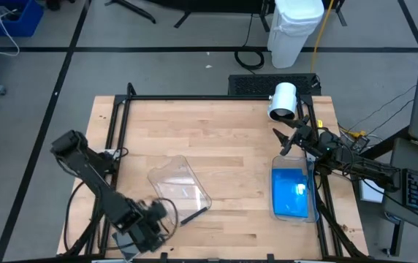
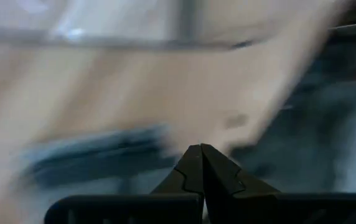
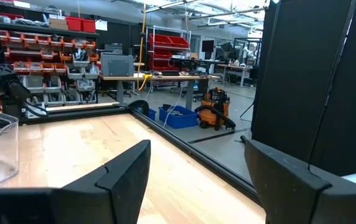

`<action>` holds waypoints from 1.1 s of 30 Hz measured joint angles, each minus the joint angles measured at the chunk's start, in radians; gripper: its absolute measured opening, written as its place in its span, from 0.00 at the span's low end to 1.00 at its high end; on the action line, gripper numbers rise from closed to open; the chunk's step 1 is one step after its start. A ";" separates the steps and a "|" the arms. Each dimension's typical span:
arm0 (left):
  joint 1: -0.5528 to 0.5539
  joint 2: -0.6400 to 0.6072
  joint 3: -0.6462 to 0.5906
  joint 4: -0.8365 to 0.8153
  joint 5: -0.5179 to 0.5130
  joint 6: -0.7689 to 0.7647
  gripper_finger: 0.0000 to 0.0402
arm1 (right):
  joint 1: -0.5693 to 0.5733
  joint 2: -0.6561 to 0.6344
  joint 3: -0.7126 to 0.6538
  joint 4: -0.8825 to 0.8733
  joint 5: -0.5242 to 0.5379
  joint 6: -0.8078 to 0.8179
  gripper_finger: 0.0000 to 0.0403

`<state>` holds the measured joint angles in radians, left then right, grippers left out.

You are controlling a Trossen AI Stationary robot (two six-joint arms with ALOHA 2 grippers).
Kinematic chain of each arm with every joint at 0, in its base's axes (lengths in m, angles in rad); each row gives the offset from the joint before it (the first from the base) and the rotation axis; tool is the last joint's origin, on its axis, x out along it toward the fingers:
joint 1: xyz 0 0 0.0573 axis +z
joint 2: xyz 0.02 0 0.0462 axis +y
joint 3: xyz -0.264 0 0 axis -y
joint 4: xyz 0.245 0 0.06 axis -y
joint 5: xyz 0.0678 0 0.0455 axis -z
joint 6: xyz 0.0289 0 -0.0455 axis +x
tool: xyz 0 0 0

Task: Pick & place jewel cases by type
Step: Adjust the left transparent bin

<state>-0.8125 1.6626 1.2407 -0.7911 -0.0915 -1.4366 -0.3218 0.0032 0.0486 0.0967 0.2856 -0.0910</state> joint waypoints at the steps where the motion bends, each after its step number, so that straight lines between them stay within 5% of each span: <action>1: 0.012 0.016 0.000 0.076 0.000 0.033 0.00 | 0.000 0.000 0.000 0.000 0.000 0.000 0.62; 6: 0.100 0.035 0.000 0.374 -0.043 0.132 0.00 | 0.000 0.000 0.000 0.000 0.000 0.000 0.62; 11: 0.179 0.062 0.000 0.422 -0.071 0.166 0.00 | 0.000 0.000 0.000 0.000 0.000 0.000 0.62; 20: 0.303 0.232 0.003 0.626 0.316 0.146 0.01 | 0.000 0.000 0.000 -0.001 0.000 0.000 0.62; 33: 0.298 0.205 0.001 0.460 0.344 0.201 0.01 | 0.000 0.001 0.000 0.000 0.001 0.000 0.62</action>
<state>-0.5142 1.8678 1.2415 -0.3310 0.2523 -1.2360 -0.3214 0.0040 0.0490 0.0967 0.2863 -0.0910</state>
